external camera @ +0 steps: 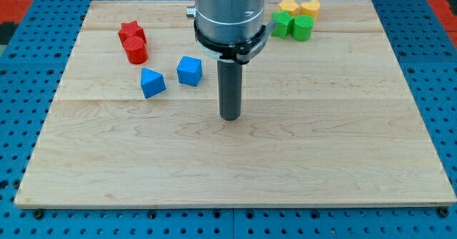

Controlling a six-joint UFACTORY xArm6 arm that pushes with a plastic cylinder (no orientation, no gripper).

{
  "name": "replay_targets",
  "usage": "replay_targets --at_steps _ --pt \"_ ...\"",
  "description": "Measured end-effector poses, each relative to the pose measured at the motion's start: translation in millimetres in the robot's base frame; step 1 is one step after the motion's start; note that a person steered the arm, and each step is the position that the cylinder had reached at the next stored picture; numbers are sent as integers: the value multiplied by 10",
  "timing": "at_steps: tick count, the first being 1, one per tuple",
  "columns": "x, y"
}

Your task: Place the blue triangle into the blue cube

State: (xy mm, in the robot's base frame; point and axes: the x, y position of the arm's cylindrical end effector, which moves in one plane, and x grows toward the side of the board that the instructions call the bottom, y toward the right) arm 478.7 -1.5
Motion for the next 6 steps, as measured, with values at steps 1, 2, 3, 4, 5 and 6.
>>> replay_targets --at_steps 1,2,3,4,5,6 --pt "58 -168" --pt "75 -687" --pt "-76 -1468" --pt "-421 -1794" --pt "-639 -1674" --pt "-622 -844"
